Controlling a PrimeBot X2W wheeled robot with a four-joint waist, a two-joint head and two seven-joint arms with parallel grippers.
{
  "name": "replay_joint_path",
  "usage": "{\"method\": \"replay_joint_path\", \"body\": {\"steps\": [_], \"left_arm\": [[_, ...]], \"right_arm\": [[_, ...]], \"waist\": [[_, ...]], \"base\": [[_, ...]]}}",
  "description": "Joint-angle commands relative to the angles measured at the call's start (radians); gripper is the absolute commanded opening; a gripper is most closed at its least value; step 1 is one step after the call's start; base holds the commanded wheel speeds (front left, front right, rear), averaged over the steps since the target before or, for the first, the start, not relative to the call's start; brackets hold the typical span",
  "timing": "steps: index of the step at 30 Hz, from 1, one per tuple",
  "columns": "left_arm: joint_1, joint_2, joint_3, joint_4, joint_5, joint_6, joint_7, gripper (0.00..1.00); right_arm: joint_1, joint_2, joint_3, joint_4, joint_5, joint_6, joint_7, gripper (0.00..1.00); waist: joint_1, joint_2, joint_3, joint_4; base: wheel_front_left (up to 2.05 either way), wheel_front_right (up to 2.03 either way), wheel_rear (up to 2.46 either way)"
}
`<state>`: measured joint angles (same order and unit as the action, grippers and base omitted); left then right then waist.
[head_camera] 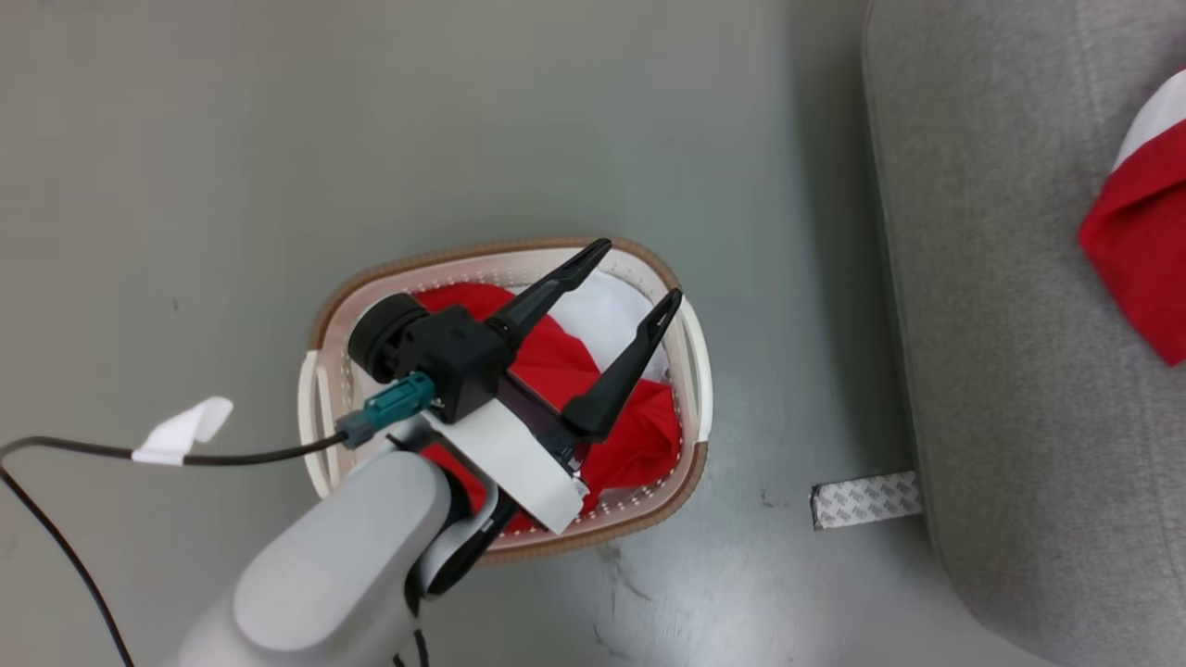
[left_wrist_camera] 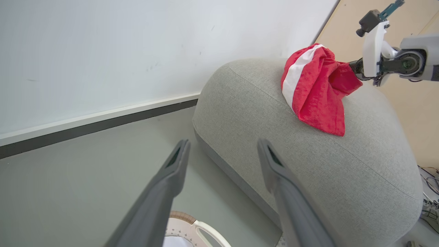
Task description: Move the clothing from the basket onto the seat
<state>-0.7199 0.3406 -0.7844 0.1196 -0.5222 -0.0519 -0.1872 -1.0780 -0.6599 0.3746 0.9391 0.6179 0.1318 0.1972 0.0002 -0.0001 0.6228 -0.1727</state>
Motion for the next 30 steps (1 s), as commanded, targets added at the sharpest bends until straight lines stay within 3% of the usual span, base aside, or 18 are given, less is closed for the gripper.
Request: {"method": "replay_joint_path", "body": {"steps": [1,7,17,22,30], "left_arm": [[0.005,0.001,0.002,0.005,-0.01,0.002,-0.006,1.0],[0.032,-0.012,0.004,0.035,-0.026,0.008,-0.026,1.0],[0.127,-0.017,0.067,0.098,-0.086,0.035,-0.067,1.0],[0.187,0.005,0.124,0.1,-0.103,0.064,-0.075,1.0],[0.283,0.038,0.22,0.085,-0.117,0.116,-0.077,1.0]], "right_arm": [[0.003,-0.006,0.01,0.003,0.008,-0.002,0.005,0.96],[0.046,-0.038,0.083,-0.01,-0.003,-0.002,-0.025,1.0],[0.172,-0.134,0.215,-0.124,0.045,-0.002,-0.049,1.0],[0.227,-0.15,0.216,-0.262,0.095,-0.002,-0.126,1.0],[0.377,-0.11,0.143,-0.428,0.099,-0.002,-0.252,1.0]], "waist": [[-0.0002,0.0001,-0.017,-0.005],[-0.0002,0.0001,-0.101,-0.004],[-0.0002,0.0001,-0.373,0.036],[-0.0002,0.0001,-0.477,0.059],[-0.0002,0.0001,-0.555,0.1]], "base": [[0.0,0.0,0.0],[0.0,0.0,0.0],[0.0,0.0,0.0],[0.0,0.0,0.0],[0.0,0.0,0.0]]}}
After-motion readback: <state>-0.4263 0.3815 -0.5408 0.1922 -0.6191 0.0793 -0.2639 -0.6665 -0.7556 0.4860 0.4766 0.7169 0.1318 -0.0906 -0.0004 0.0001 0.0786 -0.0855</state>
